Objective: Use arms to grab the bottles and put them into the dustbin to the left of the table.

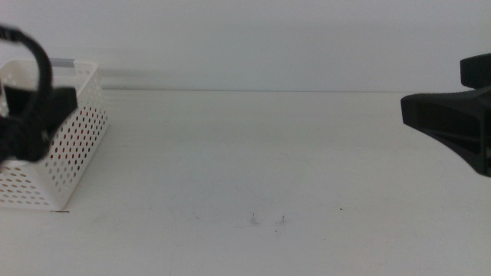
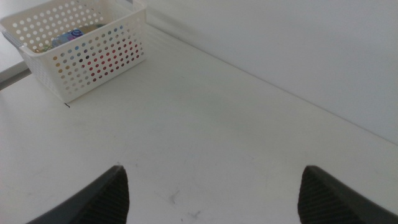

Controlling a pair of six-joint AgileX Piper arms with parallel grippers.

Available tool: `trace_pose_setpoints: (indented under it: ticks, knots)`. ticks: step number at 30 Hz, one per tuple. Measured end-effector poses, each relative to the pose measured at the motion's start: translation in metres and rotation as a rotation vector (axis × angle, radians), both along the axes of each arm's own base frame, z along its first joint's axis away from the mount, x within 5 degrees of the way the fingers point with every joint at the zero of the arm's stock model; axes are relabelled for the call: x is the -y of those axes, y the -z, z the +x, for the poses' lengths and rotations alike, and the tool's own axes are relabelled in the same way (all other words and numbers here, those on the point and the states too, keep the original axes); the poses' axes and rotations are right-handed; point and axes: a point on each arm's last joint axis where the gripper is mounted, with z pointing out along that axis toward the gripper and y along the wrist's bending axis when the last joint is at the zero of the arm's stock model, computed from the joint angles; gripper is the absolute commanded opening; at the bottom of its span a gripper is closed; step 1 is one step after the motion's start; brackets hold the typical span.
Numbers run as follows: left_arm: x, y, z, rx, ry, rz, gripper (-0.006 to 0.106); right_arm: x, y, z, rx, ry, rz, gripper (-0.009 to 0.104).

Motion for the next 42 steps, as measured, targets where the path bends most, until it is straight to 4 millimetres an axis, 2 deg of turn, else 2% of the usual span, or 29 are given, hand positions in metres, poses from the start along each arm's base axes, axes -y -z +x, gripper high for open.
trace_pose_setpoints:
  ticks: [3, 7, 9, 11, 16, 20, 24, 28, 33, 37, 42]
  knots:
    - [0.001, 0.02, -0.002, 0.006, 0.007, -0.023, 0.094, -0.003, 0.011, 0.003, 0.036, -0.006, 0.035, 0.093]
    - [-0.002, 0.056, -0.006, 0.062, -0.01, -0.081, 0.094, -0.003, 0.034, 0.012, 0.055, 0.045, 0.254, 0.093]
    - [-0.007, 0.077, -0.013, 0.072, -0.031, -0.092, 0.094, 0.006, 0.05, 0.014, 0.05, 0.104, 0.314, 0.093]
    - [-0.013, 0.1, -0.025, 0.059, -0.063, -0.09, 0.094, 0.018, 0.07, 0.014, 0.071, 0.168, 0.302, 0.093]
    - [-0.029, 0.133, -0.05, 0.111, -0.164, -0.061, 0.094, 0.053, 0.104, -0.001, 0.188, 0.316, 0.266, 0.093]
    - [-0.035, 0.148, -0.066, 0.204, -0.214, -0.037, 0.094, 0.074, 0.125, -0.023, 0.254, 0.427, 0.262, 0.093]
    - [-0.036, 0.164, -0.076, 0.267, -0.217, -0.039, 0.094, 0.089, 0.153, -0.046, 0.295, 0.508, 0.169, 0.093]
    - [-0.037, 0.171, -0.078, 0.257, -0.222, -0.034, 0.094, 0.095, 0.184, -0.063, 0.266, 0.548, 0.121, 0.093]
    - [-0.037, 0.174, -0.078, 0.239, -0.226, -0.031, 0.094, 0.096, 0.219, -0.07, 0.25, 0.553, 0.112, 0.093]
    - [-0.037, 0.174, -0.078, 0.236, -0.227, -0.03, 0.094, 0.097, 0.229, -0.072, 0.2, 0.559, 0.08, 0.093]
    - [-0.037, 0.175, -0.078, 0.233, -0.227, -0.03, 0.094, 0.097, 0.227, -0.071, 0.221, 0.557, 0.086, 0.093]
